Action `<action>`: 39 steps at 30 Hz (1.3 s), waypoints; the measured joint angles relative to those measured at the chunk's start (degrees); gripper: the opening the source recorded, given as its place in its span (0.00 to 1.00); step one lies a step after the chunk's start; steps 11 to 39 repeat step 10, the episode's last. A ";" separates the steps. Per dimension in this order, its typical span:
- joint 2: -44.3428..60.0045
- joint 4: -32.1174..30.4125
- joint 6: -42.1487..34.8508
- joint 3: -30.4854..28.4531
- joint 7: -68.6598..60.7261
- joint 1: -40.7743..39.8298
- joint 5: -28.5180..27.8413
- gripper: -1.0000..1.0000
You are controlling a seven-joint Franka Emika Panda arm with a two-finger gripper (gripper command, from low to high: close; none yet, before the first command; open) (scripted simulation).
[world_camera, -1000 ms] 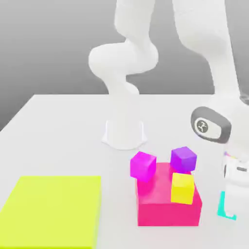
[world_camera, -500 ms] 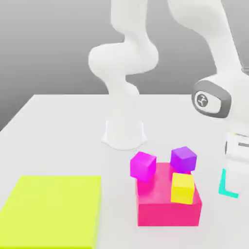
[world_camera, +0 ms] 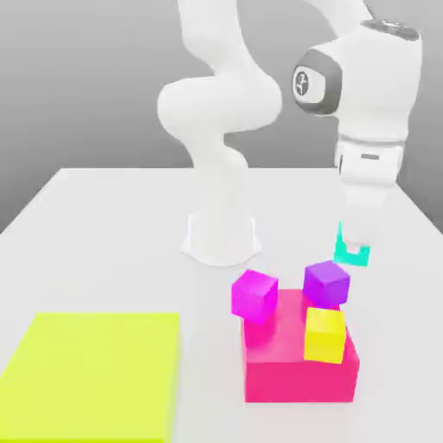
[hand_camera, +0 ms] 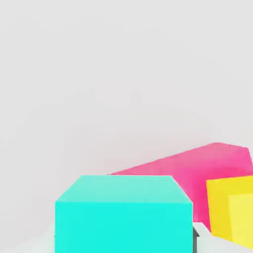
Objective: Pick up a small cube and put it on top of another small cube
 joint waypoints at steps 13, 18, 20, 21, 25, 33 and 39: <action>7.02 -5.06 12.04 0.08 -1.45 -0.14 0.43 1.00; 7.02 -5.06 12.04 0.08 -1.45 -0.14 0.43 1.00; 7.02 -5.06 12.04 0.08 -1.45 -0.14 0.43 1.00; 7.02 -5.06 12.04 0.08 -1.45 -0.14 0.43 1.00; 7.02 -5.06 12.04 0.08 -1.45 -0.14 0.43 1.00; 7.02 -5.06 12.04 0.08 -1.45 -0.14 0.43 1.00; 7.02 -5.06 12.04 0.08 -1.45 -0.14 0.43 1.00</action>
